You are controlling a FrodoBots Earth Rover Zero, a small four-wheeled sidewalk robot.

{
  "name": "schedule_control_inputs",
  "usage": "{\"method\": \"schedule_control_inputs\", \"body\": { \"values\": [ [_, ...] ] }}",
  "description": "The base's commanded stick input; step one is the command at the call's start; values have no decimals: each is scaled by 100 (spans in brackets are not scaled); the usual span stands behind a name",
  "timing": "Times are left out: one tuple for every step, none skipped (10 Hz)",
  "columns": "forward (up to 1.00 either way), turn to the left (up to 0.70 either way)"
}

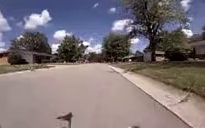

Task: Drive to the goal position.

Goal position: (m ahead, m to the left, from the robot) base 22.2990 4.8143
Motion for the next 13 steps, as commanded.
{"method": "schedule_control_inputs", "body": {
  "values": [
    [85, 0],
    [85, 0],
    [85, 0],
    [85, 0],
    [85, 0],
    [85, 0],
    [85, 0],
    [85, 0],
    [85, 0],
    [85, 0],
    [85, 0],
    [85, 0],
    [85, 0]
  ]
}}
